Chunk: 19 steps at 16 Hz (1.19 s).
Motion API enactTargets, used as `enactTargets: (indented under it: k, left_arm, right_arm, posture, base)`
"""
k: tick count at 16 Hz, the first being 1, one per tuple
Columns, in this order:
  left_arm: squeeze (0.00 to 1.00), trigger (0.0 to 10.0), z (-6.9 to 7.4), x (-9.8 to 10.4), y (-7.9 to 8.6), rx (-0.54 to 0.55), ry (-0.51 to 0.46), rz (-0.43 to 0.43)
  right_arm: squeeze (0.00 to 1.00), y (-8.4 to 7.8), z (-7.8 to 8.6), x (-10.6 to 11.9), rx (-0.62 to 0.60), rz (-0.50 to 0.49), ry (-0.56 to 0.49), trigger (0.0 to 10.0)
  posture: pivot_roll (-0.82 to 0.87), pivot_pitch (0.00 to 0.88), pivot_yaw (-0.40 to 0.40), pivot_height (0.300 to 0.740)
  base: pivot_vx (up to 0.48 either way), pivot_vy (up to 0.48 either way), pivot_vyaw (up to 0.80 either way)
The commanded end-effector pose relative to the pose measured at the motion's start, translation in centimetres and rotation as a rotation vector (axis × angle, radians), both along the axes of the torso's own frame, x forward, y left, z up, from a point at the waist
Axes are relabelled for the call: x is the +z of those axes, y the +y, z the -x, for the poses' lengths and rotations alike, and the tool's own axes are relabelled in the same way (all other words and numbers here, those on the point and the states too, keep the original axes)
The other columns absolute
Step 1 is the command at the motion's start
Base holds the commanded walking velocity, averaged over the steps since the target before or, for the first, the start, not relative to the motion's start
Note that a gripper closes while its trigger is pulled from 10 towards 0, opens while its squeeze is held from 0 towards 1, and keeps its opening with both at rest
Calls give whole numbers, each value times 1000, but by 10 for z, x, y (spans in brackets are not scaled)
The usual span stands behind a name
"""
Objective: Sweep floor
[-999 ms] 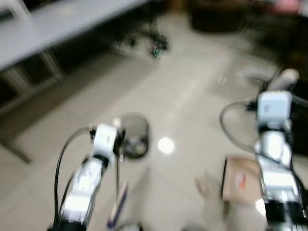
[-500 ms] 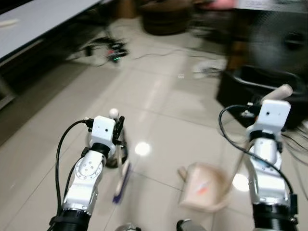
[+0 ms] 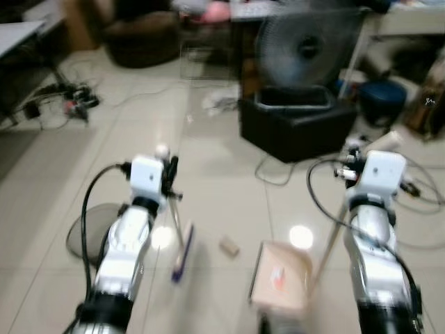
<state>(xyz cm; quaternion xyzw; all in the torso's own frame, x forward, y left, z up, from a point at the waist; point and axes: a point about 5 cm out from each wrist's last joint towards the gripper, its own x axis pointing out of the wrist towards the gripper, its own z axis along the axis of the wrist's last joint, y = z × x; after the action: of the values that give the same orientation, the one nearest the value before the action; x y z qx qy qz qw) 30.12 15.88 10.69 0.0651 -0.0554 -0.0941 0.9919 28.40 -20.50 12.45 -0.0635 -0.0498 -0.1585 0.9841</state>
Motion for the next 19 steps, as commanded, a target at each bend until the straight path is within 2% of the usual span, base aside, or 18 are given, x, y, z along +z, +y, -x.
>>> enactTargets:
  k: [1, 3, 6, 10, 15, 19]
  left_arm:
    - [0, 10000, -2, 9, 4, 18, -48, -10]
    - [0, 10000, -2, 9, 5, 25, -50, -9]
    - [0, 10000, -2, 8, 7, 33, -51, -11]
    - [0, 10000, -2, 8, 12, 52, -53, -24]
    - [0, 10000, -1, 7, 15, 56, -52, -41]
    - [0, 10000, -1, 6, 10, 37, -46, -42]
  right_arm:
    - [0, 5, -6, 8, 8, 4, -29, 10000]
    - [0, 4, -8, 6, 0, -16, -17, 10000]
    - [0, 7, -10, 11, 22, -1, -47, 10000]
    - [0, 12, -11, 10, 86, 27, -26, 10000]
    - [0, 13, -11, 8, 87, 37, -18, 10000]
    - [0, 3, -7, 8, 33, 21, -40, 10000]
  posture:
    - [-55, 22, 95, 740]
    - [-54, 25, 93, 740]
    - [-53, 28, 92, 740]
    - [-52, 35, 91, 740]
    - [-47, 44, 90, 740]
    - [-51, 52, 95, 740]
  base:
    - [322, 0, -800]
    - [334, 0, -631]
    - [331, 0, 0]
    - [331, 0, 0]
    - [333, 0, 800]
    - [327, 0, 0]
